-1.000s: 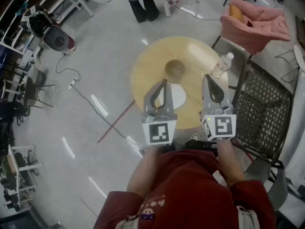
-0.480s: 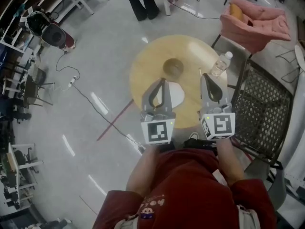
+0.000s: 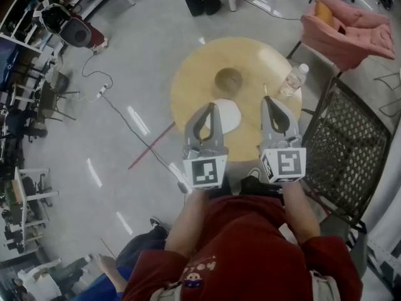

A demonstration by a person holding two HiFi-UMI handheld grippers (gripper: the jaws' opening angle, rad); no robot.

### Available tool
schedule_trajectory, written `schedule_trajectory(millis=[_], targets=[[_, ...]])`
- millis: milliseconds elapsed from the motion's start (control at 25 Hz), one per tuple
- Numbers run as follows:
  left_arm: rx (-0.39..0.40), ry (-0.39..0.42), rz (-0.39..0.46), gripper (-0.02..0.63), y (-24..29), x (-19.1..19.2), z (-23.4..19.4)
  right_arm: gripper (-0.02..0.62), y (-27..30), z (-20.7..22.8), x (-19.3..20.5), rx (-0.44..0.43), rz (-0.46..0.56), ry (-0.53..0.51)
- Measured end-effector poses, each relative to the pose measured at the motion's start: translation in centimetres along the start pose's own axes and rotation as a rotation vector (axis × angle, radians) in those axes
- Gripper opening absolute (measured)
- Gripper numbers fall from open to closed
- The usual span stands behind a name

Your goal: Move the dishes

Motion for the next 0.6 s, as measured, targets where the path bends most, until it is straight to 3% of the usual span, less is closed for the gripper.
schedule_trajectory(millis=[360, 600], targets=[[-0.067, -0.019, -0.083, 0.006, -0.7, 2.0, 0.5, 0.002, 0.5, -0.7, 2.0, -0.084, -0.061, 0.008], [-0.056, -0.038, -0.174, 0.006, -0.7, 5.2, -1.6, 0.002, 2.3, -2.1, 3.7, -0.081, -0.130, -0.005]])
Point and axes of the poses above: the fingertips, and each gripper's own axes: y forward along the fingers, z to its right, x out of its underside, the point moved 7 cm from there along -y, backward along the fingers, and after that the axes turned 10 degrees about x, right-handed, at the moved point
